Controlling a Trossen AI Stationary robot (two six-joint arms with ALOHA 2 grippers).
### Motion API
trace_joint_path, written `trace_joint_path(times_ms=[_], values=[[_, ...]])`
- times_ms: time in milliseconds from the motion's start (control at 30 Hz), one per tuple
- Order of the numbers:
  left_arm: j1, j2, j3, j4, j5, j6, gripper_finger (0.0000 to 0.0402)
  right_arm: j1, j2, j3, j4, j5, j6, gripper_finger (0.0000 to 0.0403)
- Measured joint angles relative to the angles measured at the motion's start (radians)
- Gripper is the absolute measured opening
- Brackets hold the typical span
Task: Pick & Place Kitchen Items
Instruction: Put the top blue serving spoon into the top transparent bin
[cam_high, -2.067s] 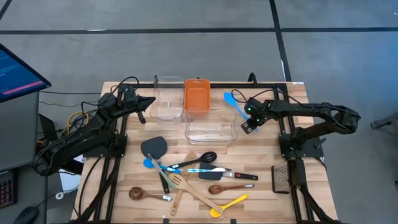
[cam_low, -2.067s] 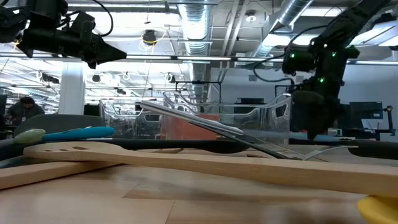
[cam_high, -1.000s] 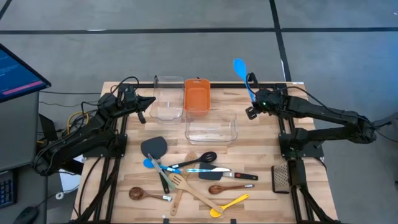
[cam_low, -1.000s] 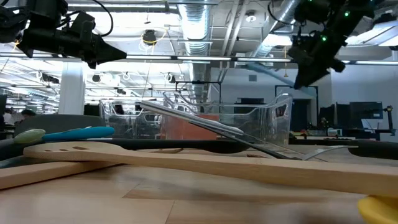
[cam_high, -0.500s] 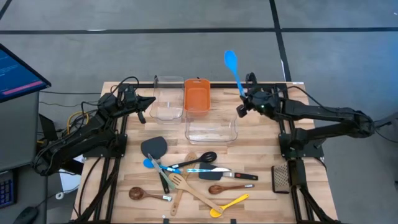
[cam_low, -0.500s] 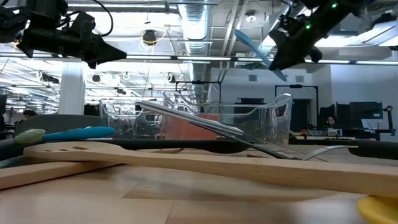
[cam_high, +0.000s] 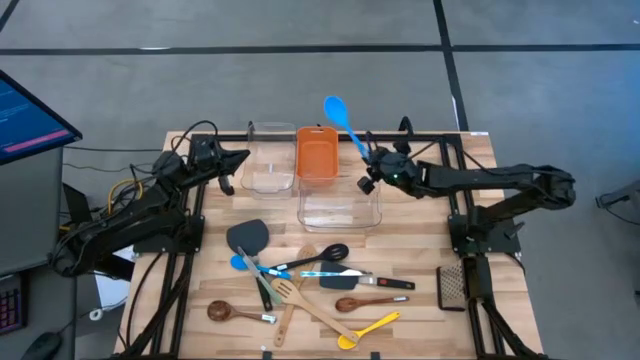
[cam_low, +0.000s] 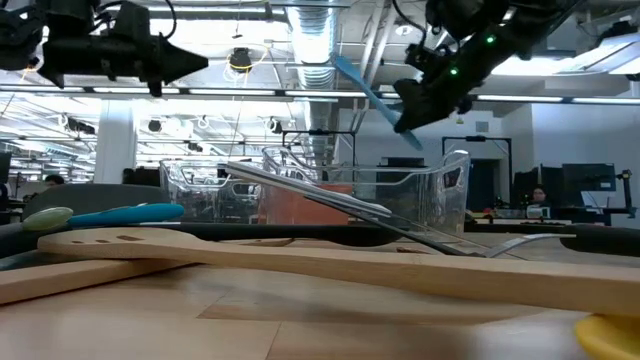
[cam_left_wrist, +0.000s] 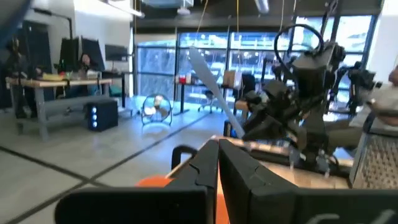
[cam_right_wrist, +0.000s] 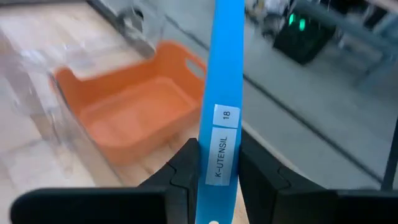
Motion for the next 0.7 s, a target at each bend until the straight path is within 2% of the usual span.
trace_joint_path(times_ms=[200, 433, 500, 700], values=[[-0.043, 0.141, 0.000, 0.131, -0.080, -0.002, 0.0017, 0.000, 0.031, 0.000, 0.180, 0.000, -0.139, 0.0076], [-0.104, 0.363, 0.008, 0.404, -0.121, -0.002, 0.0069, 0.003, 0.031, 0.000, 0.230, 0.000, -0.166, 0.0076], [-0.125, 0.426, 0.038, 0.453, -0.121, 0.000, 0.0085, 0.003, 0.031, 0.000, 0.229, -0.001, -0.166, 0.0076], [-0.169, 0.603, 0.181, 0.459, -0.119, 0.010, 0.0130, 0.016, 0.031, 0.000, 0.233, -0.001, -0.167, 0.0076]])
